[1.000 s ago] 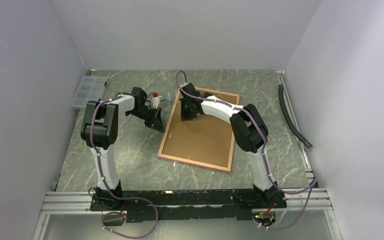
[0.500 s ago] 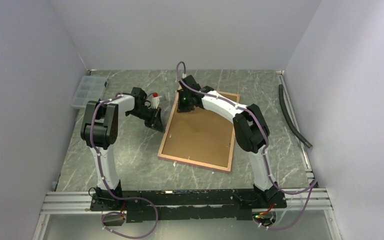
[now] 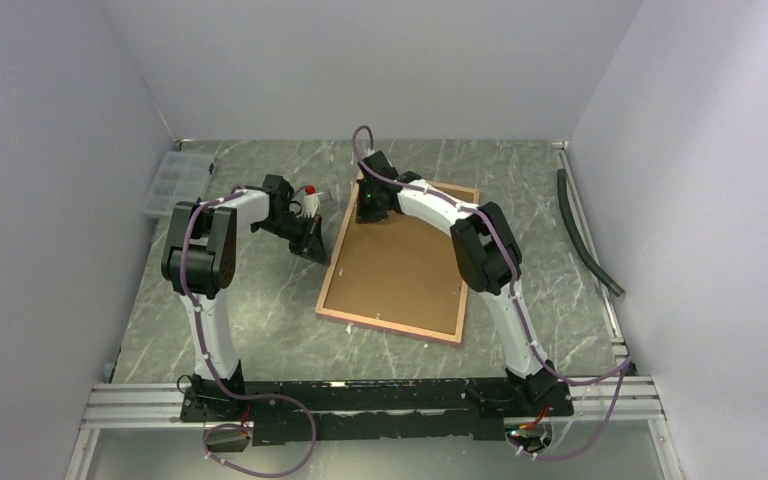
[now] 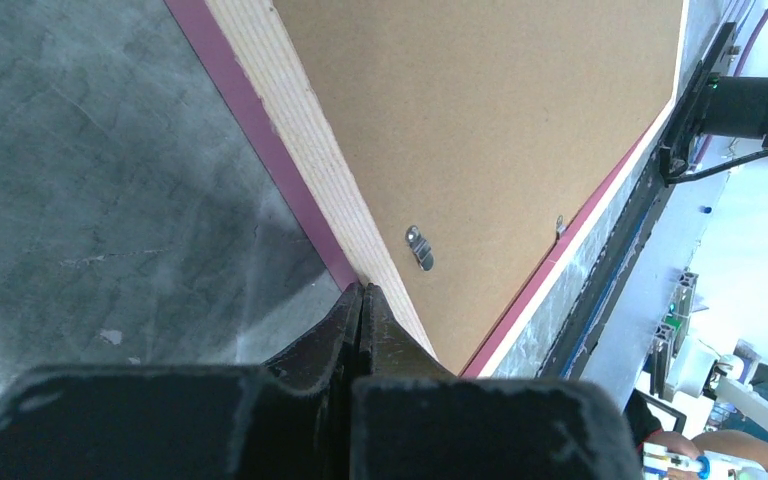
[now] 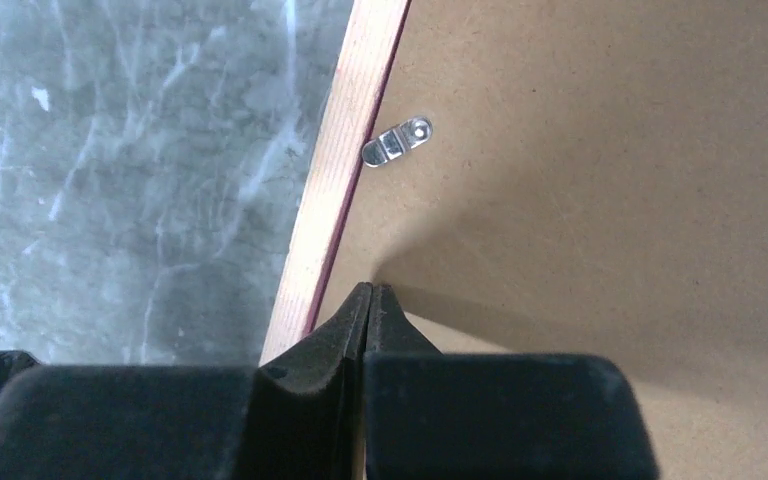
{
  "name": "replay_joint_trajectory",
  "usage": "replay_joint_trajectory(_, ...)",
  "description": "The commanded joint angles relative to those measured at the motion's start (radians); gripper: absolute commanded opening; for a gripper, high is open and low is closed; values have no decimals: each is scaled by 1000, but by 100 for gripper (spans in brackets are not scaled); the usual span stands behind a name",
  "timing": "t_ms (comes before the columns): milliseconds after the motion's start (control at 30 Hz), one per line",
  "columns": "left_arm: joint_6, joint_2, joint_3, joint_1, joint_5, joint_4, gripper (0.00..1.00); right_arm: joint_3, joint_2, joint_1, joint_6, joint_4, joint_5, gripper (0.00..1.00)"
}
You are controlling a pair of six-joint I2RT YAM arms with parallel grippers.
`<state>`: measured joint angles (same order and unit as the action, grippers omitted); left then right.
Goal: Put the photo into the frame
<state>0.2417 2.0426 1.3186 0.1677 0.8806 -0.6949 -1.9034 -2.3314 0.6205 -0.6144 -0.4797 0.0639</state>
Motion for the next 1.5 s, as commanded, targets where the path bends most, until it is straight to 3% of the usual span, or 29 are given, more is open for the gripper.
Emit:
replay_joint_trajectory(0,-32,-12,16,9,18,2,3,145,30,9,-24,-5,0,1)
replay_joint_trajectory(267,-44,-17,7,9,29,15,3,179,34,11,2,-52,-50,0)
replay_joint_trajectory(400,-50,-25,8,9,49,1,3,198,96,22,-14,-35,10,3)
replay_joint_trajectory(500,-40,-35,8,9,58,-20,4,288,173,39,-73,15,115,12)
replay_joint_trajectory(600,-25,-46,0,9,65,-39,11,429,257,40,-148,122,249,26)
replay_joint_trajectory(733,-2,-50,-11,9,71,-68,16,562,312,43,-222,236,384,33)
replay_joint_trajectory(900,0,-46,-38,9,62,-57,12,623,301,48,-263,312,462,34)
replay_joint_trajectory(1167,-10,-38,-49,10,60,-41,4,547,217,84,-275,282,477,31)
replay_joint_trajectory(1467,-13,-35,-60,9,73,-31,3,550,227,97,-312,252,332,23)
